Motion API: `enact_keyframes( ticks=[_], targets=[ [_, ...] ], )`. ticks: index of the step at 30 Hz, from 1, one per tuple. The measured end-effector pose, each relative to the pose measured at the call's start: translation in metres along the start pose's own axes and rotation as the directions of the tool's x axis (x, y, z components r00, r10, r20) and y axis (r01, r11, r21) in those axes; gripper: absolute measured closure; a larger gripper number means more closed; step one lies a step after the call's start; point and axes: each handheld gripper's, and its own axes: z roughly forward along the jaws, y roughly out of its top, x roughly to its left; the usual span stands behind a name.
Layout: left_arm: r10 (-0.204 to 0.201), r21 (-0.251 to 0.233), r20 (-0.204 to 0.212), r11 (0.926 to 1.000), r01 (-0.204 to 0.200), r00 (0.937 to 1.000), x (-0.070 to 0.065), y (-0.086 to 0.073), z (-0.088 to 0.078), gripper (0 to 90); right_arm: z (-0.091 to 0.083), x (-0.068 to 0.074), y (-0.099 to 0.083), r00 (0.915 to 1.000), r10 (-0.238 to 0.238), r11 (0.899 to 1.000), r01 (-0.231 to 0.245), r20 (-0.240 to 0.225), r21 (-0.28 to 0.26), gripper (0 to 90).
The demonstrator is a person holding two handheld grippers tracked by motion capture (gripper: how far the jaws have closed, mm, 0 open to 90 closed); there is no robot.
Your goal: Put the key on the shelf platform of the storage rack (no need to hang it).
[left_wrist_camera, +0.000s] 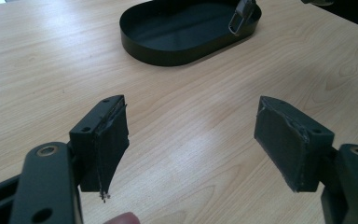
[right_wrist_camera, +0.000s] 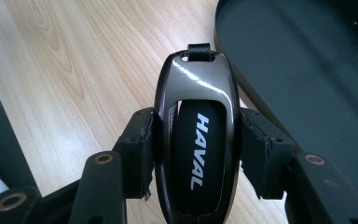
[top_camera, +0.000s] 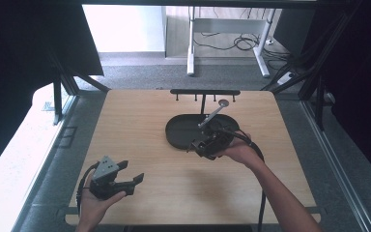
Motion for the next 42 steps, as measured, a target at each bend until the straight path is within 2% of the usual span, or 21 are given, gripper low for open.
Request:
enact_keyframes(
  ticks=[21, 31, 42],
  targets=[
    [-0.001, -0.006, -0.009, 1.0, 0.001, 1.0, 0.001, 0.001, -0.003, 26.1, 0.002, -0.02, 0.008, 0.9994, 0.031, 1.0, -0.031, 0.016, -0.005, 48.8],
    [0.003, -0.002, -0.006, 1.0, -0.003, 1.0, -0.001, 0.0, -0.001, 26.1, 0.006, -0.034, 0.01, 0.9973, 0.07, 0.997, -0.07, 0.021, -0.012, 48.8],
    [0.003, -0.001, -0.006, 1.0, -0.003, 1.0, -0.001, 0.0, -0.001, 26.1, 0.008, -0.046, 0.013, 0.997, 0.075, 0.997, -0.075, 0.021, -0.015, 48.9]
  ],
)
